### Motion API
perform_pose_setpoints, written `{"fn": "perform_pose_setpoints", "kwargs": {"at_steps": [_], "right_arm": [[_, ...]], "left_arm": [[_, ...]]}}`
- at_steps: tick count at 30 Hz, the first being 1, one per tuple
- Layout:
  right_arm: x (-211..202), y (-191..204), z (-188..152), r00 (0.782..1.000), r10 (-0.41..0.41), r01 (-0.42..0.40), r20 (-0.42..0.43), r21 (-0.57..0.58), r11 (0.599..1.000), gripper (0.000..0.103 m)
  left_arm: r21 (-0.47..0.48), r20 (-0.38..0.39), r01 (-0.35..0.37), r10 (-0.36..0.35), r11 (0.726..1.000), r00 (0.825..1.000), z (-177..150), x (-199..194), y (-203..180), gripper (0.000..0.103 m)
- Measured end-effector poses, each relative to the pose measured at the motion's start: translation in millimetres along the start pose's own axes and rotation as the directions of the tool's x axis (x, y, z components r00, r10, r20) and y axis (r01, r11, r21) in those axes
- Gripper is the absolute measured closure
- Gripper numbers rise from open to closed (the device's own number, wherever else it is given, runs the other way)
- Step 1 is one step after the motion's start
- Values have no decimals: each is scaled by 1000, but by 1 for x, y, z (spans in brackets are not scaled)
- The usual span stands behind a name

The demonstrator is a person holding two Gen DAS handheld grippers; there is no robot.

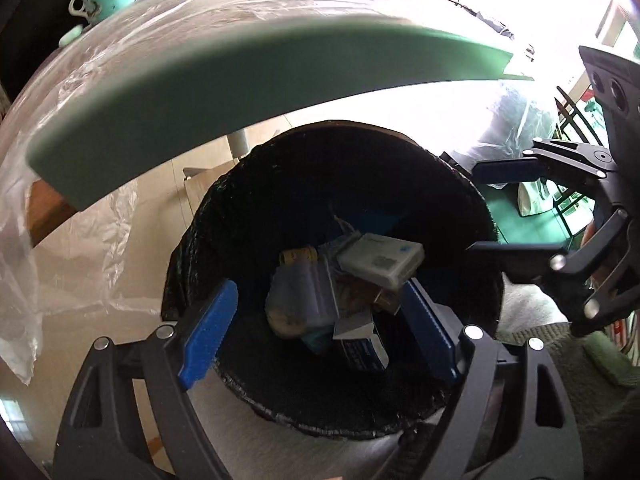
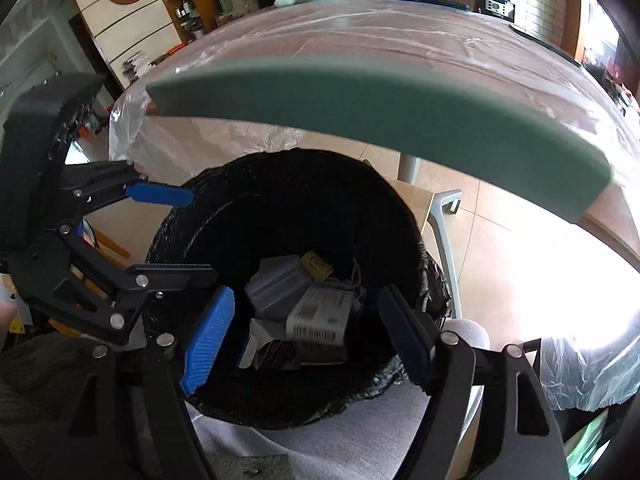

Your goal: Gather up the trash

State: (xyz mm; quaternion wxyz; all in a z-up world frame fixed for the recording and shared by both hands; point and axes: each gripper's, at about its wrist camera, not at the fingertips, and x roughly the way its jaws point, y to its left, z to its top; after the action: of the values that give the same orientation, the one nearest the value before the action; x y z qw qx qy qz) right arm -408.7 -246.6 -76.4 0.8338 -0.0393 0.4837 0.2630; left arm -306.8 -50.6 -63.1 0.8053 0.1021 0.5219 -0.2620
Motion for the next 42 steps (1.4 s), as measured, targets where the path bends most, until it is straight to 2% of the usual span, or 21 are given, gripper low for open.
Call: {"fn": "perform_pose_setpoints", "kwargs": {"at_steps": [2,3,4,6,7,9,10,11,13,15,17,19,23,25,27,31,34,36,38,40,42], "right_arm": [[-23,1,6,999,8,-8,34,-11,1000,28],[-36,3,10,998,19,-17,67,-26,1000,24],[-54,3,16,993,30,-25,117,-40,999,21],[-89,-5,36,971,11,-3,238,-35,999,4],[-103,-13,48,955,-14,21,298,-19,1000,4],[-121,-40,80,918,-115,102,380,54,993,4],[-121,-56,96,905,-182,154,385,104,983,4],[-118,-75,115,896,-233,192,377,142,971,4],[-105,-108,145,882,-299,249,365,178,952,4],[-82,-146,173,878,-362,302,313,223,927,4],[-61,-178,190,892,-367,295,266,273,916,4],[-44,-200,202,891,-396,322,222,307,896,4],[-15,-232,220,878,-450,386,162,314,867,4],[-6,-248,224,880,-453,387,141,338,858,4],[0,-256,224,887,-443,374,130,360,855,4],[8,-261,222,885,-452,384,112,373,845,4],[12,-269,222,898,-431,365,87,400,841,4],[12,-272,222,896,-436,367,86,410,835,4],[14,-271,224,891,-448,384,73,405,830,4],[20,-268,228,875,-481,432,41,381,818,4],[20,-268,228,878,-478,426,44,385,819,4]], "left_arm": [[-6,31,29,-29,1000,999,6,-21,1,18],[-2,56,45,-45,999,997,9,-35,-1,18],[7,110,71,-71,997,991,17,-58,-1,18],[14,197,70,-72,997,978,32,-88,4,15],[5,266,43,-43,999,963,45,-107,11,5],[-27,388,-17,26,1000,921,68,-131,25,1],[-65,432,-74,95,995,897,86,-136,37,1],[-109,443,-109,147,988,884,104,-135,51,1],[-176,439,-126,193,976,878,136,-123,81,1],[-226,415,-154,238,962,878,160,-106,105,2],[-269,367,-183,276,946,888,186,-80,132,2],[-302,322,-213,310,929,894,204,-58,153,2],[-361,258,-212,316,908,913,216,-30,183,2],[-383,248,-214,323,899,913,218,-23,189,2],[-385,243,-213,321,898,916,223,-15,190,2],[-368,231,-231,329,901,916,231,-3,195,2],[-369,198,-238,326,898,924,234,9,200,2],[-376,171,-232,314,897,934,236,13,203,2],[-370,149,-258,331,892,932,237,15,201,2],[-356,135,-280,346,892,929,238,18,198,1],[-356,135,-278,343,892,929,238,19,198,1]]}}
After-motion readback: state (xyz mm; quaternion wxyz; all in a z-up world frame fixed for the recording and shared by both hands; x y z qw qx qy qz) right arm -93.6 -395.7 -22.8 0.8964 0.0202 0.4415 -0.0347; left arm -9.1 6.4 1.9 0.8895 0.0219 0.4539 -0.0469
